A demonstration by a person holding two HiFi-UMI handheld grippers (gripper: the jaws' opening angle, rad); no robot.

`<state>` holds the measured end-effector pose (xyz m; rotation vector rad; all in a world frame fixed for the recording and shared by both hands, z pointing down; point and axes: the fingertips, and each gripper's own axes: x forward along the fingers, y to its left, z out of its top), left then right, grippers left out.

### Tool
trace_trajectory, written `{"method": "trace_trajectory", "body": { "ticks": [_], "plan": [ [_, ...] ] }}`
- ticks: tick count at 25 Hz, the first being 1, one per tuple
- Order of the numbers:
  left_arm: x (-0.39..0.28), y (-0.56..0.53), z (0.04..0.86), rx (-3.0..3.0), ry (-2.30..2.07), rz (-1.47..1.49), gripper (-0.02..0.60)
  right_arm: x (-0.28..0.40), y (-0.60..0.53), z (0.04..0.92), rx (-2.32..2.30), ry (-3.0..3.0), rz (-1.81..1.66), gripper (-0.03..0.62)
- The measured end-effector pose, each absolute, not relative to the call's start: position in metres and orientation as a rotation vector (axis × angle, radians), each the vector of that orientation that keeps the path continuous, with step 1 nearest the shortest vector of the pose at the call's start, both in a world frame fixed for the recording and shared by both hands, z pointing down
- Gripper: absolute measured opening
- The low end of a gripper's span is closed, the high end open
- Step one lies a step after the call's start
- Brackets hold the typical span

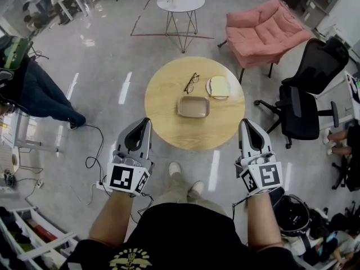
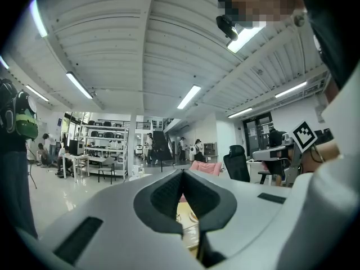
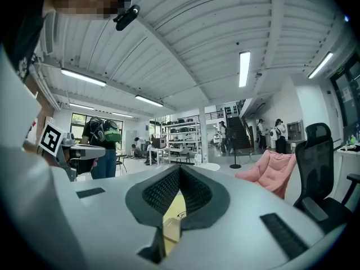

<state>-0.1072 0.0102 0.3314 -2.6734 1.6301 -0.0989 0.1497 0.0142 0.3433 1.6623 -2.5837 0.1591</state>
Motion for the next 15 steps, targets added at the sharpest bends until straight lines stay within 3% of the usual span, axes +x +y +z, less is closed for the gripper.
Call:
{"method": "trace_trajectory", "body": {
  "ticks": [15],
  "plan": [
    [-0.129, -0.08, 0.331, -2.759, 1.511, -0.051, 0.015, 0.122, -0.06, 0.333, 1.743, -2.522, 0.139, 0.014]
  ]
}}
